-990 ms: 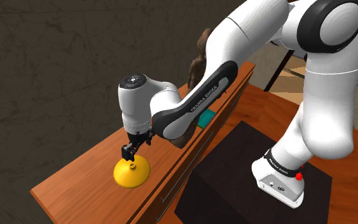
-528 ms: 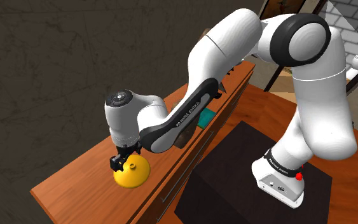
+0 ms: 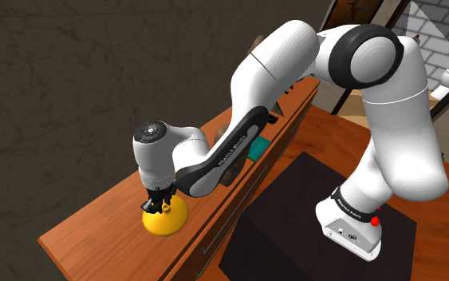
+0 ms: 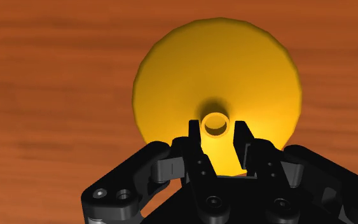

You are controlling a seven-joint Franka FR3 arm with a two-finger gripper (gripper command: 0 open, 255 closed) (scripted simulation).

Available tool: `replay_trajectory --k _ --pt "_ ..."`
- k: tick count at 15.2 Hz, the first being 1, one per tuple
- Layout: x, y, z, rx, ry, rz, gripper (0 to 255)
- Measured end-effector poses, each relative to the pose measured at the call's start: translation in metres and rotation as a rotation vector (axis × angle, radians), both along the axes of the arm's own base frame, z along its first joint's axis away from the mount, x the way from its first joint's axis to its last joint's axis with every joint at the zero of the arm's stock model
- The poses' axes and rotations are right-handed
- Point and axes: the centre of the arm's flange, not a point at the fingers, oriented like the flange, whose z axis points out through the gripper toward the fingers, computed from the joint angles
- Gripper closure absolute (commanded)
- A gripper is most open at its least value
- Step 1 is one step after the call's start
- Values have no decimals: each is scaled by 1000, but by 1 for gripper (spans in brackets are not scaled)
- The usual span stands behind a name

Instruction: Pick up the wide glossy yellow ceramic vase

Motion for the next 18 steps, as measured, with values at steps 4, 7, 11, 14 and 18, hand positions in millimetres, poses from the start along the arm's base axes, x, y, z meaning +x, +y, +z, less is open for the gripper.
replay_trajectory --k 4,7,11,14,18 --pt "0 0 0 0 -1 0 255" --pt "0 0 0 0 0 0 255" --pt "1 0 16 0 1 0 255" --pt "1 1 31 0 1 0 255" --pt "0 0 53 0 1 0 255"
